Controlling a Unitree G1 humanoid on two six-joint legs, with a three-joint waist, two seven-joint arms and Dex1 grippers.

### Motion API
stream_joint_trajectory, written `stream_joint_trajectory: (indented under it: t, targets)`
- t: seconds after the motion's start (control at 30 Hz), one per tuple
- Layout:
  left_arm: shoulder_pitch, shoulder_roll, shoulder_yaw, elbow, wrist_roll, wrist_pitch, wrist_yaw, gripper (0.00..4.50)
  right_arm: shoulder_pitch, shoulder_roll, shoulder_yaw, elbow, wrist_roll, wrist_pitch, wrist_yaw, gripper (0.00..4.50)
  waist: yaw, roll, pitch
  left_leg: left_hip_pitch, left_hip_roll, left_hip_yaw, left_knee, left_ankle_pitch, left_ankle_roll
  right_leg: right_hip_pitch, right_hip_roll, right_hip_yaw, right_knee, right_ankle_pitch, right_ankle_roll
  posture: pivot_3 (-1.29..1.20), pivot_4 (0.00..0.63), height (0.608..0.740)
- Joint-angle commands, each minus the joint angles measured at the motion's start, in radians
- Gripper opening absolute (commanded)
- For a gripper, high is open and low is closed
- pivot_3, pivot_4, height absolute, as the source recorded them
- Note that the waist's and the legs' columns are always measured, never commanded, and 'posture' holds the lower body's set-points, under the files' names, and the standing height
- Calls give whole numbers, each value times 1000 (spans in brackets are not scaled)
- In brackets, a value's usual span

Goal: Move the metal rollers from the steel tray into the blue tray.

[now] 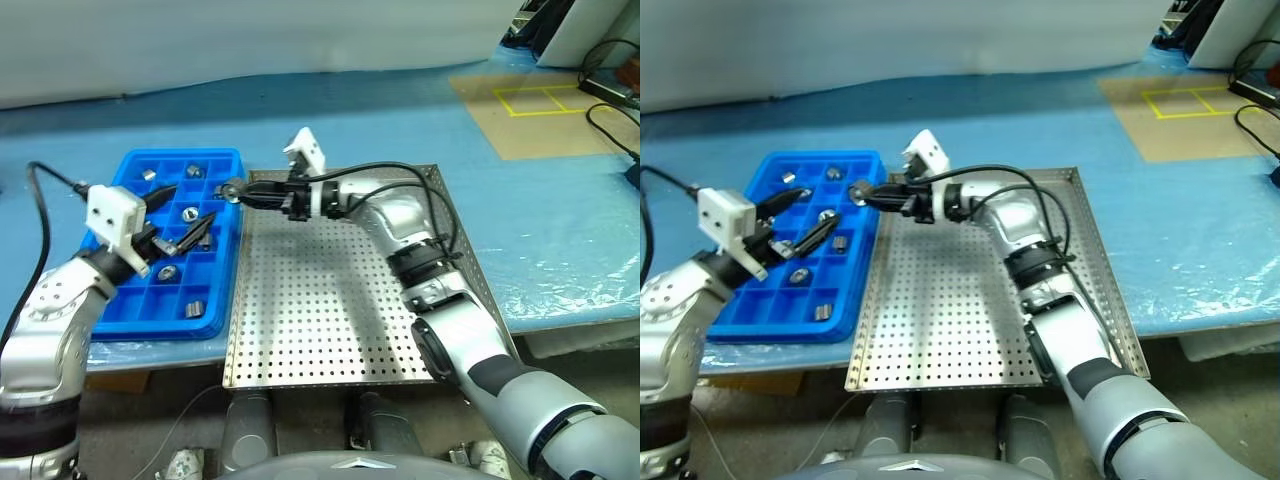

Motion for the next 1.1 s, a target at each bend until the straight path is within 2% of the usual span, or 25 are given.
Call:
stream_joint_trajectory:
  t: [0.03,0.3,0.37,0.47,0.67,0.8,0.97,1.1]
  targets:
    - [89,-15,125,-138,-14,22,78,4271,-56,60,17,67,-10,-80,42,609,16,0,0,0,0,-1,-1,0,-1,0,0,-1,0,0,-1,500,150,740]
    - [327,-98,309,-343,-67,68,180,4271,-133,201,25,236,-49,-189,75,609,96,-1,0,0,1,-2,-6,-1,1,-1,0,-1,-1,-4,-6,679,150,740]
    - [375,-127,362,-374,-81,68,203,4271,-155,235,29,266,-52,-206,80,609,163,0,1,1,1,-2,-8,0,0,-2,0,-2,-1,-5,-7,734,150,740]
    - [443,-167,398,-417,-95,59,222,4271,-185,275,39,331,-69,-251,79,609,201,0,1,2,2,-3,-9,0,0,-2,0,2,-2,-5,-6,767,150,740]
    - [545,-251,381,-486,-93,31,252,4271,-219,335,55,447,-106,-316,67,609,298,0,1,3,2,-4,-11,0,0,-4,0,5,-3,-7,-4,816,150,740]
    - [561,-277,352,-498,-76,17,270,4271,-222,364,80,520,-149,-359,54,609,363,2,2,4,2,-10,-12,-1,1,-4,0,7,-3,-8,-3,831,150,740]
    - [555,-280,315,-505,-64,13,287,4271,-238,379,77,586,-179,-393,-2,609,422,5,4,7,1,-10,-13,-1,0,-2,1,10,-2,-12,3,828,150,740]
    - [544,-269,299,-497,-62,12,290,4271,-225,368,87,602,-208,-435,-14,609,436,5,4,12,0,-11,-14,-1,0,-1,2,14,-1,-12,4,819,150,740]
